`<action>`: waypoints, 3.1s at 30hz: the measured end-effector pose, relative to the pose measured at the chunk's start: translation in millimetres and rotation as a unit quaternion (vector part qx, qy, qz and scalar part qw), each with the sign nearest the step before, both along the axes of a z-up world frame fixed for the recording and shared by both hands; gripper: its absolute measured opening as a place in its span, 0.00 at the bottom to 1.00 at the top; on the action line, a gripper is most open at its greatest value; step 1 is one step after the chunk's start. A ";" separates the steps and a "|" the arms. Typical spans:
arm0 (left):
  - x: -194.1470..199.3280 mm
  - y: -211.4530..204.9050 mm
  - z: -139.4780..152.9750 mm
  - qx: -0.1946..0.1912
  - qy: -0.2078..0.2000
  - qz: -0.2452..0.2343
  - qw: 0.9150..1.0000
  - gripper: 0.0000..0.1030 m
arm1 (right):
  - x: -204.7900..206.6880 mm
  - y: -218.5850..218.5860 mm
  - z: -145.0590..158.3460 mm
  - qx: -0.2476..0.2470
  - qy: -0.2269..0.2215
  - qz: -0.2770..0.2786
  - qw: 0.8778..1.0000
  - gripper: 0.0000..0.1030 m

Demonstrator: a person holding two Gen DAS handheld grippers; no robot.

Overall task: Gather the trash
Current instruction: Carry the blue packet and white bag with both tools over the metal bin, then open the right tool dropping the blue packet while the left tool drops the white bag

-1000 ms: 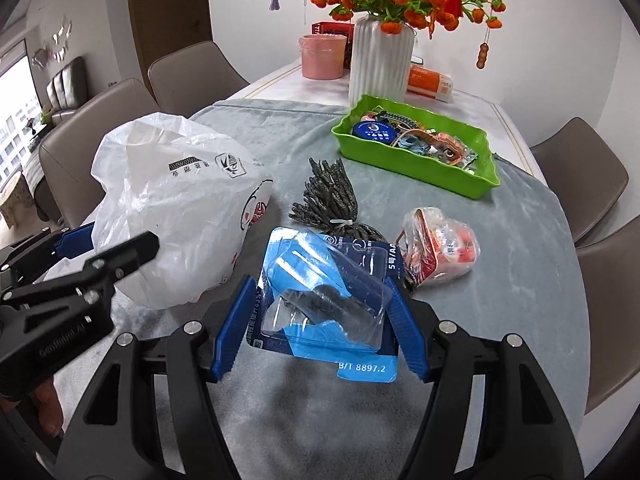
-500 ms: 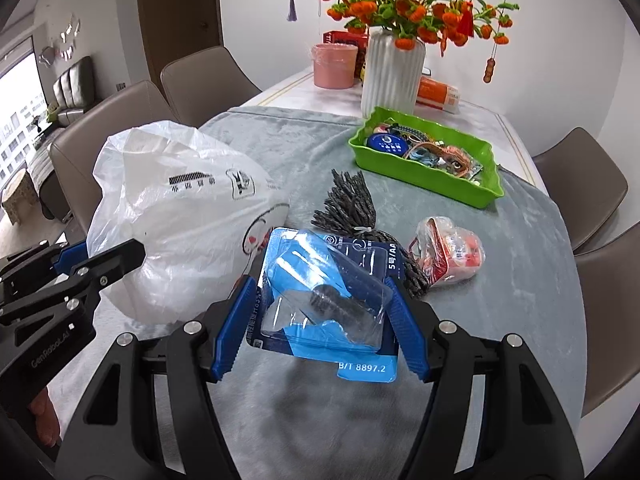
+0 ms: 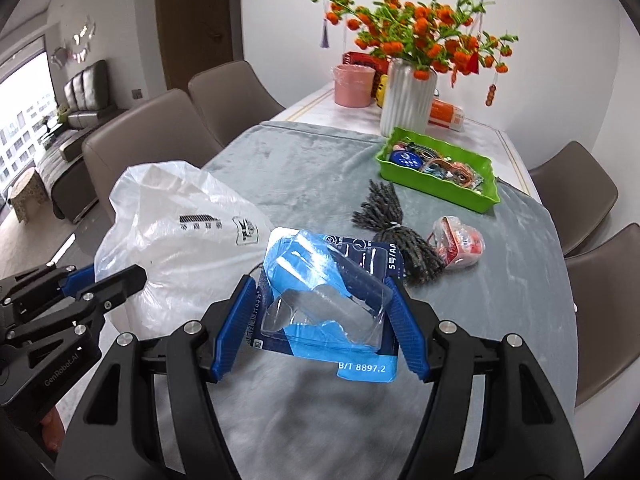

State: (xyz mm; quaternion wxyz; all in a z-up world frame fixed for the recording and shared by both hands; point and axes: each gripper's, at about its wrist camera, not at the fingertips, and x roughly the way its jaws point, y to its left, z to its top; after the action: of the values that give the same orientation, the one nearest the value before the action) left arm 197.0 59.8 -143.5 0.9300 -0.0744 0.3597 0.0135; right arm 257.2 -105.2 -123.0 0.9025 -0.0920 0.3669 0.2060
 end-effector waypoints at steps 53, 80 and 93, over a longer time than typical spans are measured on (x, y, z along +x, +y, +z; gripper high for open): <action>-410.3 317.8 12.8 0.016 0.009 0.408 0.913 0.11 | -322.4 405.4 8.3 0.028 0.028 0.413 0.910 0.61; -415.9 511.4 -324.0 -0.058 0.090 0.446 0.889 0.11 | -344.9 623.4 -373.1 -0.073 0.138 0.367 0.917 0.63; -401.0 533.4 -371.4 -0.081 0.101 0.426 0.895 0.11 | -336.8 634.1 -414.6 -0.082 0.145 0.374 0.912 0.74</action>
State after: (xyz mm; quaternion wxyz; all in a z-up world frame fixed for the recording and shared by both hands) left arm -204.0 593.3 -514.9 0.7847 -0.2936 0.3851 0.3870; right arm -79.6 528.9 -537.6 0.6856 -0.2654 0.4480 0.5088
